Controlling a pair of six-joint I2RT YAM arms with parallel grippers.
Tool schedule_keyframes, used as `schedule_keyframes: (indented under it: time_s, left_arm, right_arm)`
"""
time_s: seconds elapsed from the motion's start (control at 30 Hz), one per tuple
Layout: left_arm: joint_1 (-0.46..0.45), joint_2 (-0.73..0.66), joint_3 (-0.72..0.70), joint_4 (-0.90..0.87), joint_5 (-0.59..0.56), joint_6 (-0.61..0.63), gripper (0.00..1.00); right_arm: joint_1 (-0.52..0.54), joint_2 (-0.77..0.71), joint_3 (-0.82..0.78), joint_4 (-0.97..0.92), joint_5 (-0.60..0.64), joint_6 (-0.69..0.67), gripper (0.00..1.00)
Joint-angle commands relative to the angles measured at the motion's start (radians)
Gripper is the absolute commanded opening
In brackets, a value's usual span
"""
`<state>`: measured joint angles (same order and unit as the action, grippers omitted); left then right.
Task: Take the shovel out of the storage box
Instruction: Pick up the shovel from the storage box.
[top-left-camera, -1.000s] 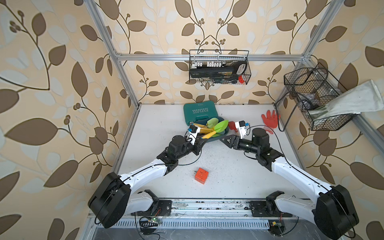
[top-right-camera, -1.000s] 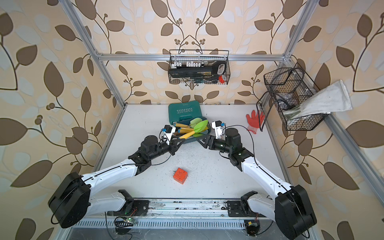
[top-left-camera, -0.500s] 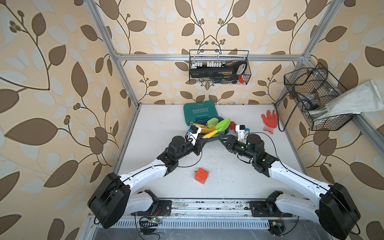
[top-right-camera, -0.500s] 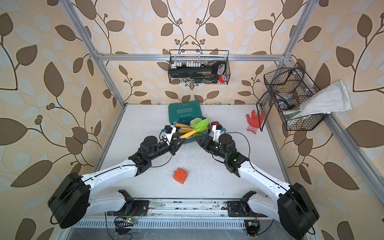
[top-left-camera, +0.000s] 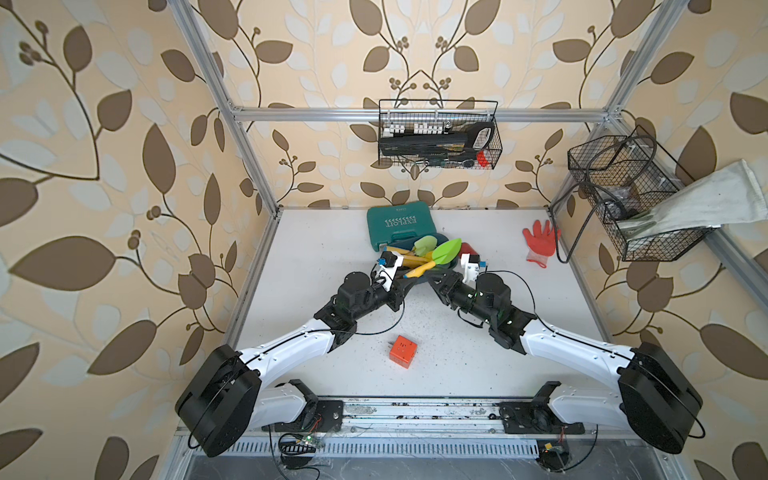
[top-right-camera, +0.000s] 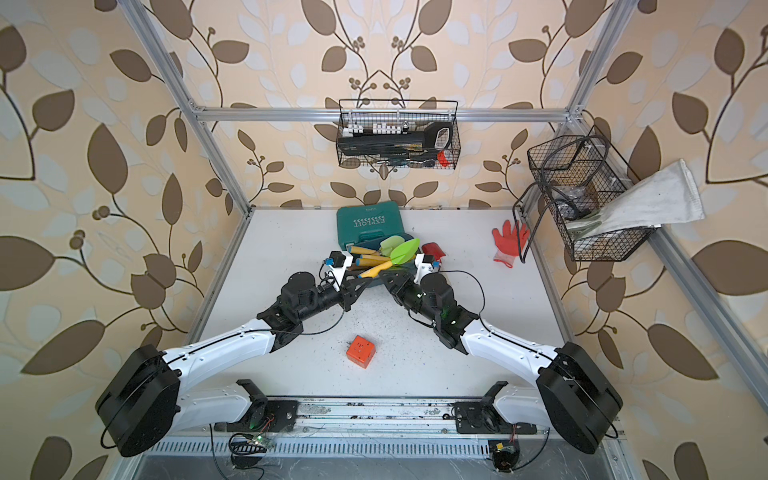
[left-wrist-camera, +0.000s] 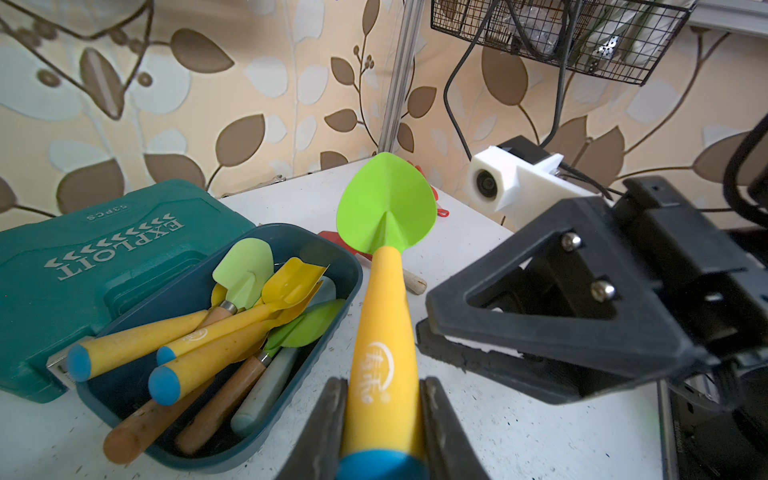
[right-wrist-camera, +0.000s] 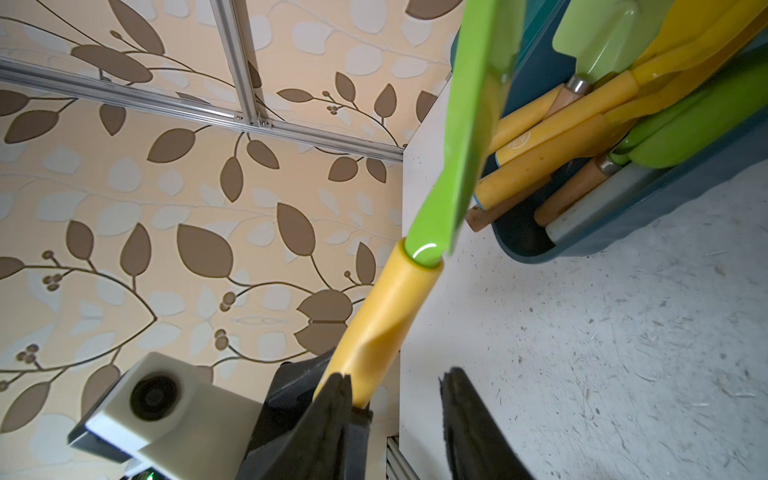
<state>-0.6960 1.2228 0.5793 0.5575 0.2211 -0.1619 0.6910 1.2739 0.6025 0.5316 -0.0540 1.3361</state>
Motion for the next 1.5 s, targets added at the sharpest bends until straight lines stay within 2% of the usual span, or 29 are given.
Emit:
schedule_keyframes:
  time_s: [0.0,0.27,0.47,0.67,0.73,0.83,0.93,0.97,1.07,1.1,1.13,1.23,1.3,1.47]
  left_arm:
    - [-0.011,-0.036,0.027,0.041,0.037,0.012,0.0]
    - [-0.014,-0.037,0.027,0.038,0.049,0.014,0.0]
    - [-0.014,-0.034,0.031,0.033,0.055,0.015,0.0]
    - [-0.014,-0.028,0.052,-0.016,0.07,0.032,0.01]
    - [-0.015,-0.024,0.063,-0.04,0.08,0.048,0.17]
    - [-0.015,-0.021,0.069,-0.056,0.095,0.066,0.37]
    - [-0.015,-0.011,0.075,-0.063,0.119,0.085,0.51]
    - [-0.016,-0.007,0.075,-0.063,0.125,0.09,0.59]
    - [-0.015,0.009,0.088,-0.078,0.128,0.09,0.62]
    - [-0.014,0.012,0.094,-0.088,0.126,0.088,0.64]
    - [-0.015,0.014,0.1,-0.097,0.117,0.086,0.71]
    - [-0.015,0.011,0.106,-0.122,0.08,0.083,0.73]
    - [-0.015,0.005,0.113,-0.148,0.05,0.085,0.81]
    - [-0.014,0.001,0.141,-0.229,-0.053,0.085,0.84]
  right_arm:
    - [0.013,0.034,0.039,0.063,0.082,0.041,0.39]
    - [0.013,0.111,0.062,0.158,0.118,0.058,0.37]
    - [0.013,0.142,0.078,0.178,0.117,0.055,0.27]
    - [0.013,0.136,0.082,0.154,0.115,0.037,0.1]
    - [0.013,0.123,0.085,0.121,0.115,0.009,0.06]
    - [0.013,0.103,0.105,0.038,0.112,-0.045,0.06]
    - [0.003,0.074,0.129,-0.066,0.11,-0.113,0.05]
    - [-0.004,0.064,0.138,-0.106,0.107,-0.14,0.06]
    - [-0.039,0.029,0.171,-0.252,0.098,-0.246,0.06]
    - [-0.053,0.018,0.177,-0.29,0.095,-0.277,0.06]
    - [-0.07,0.005,0.18,-0.334,0.098,-0.311,0.06]
    - [-0.132,-0.026,0.192,-0.447,0.101,-0.417,0.05]
    - [-0.181,-0.033,0.214,-0.537,0.097,-0.493,0.06]
    - [-0.301,-0.026,0.288,-0.736,0.135,-0.677,0.06]
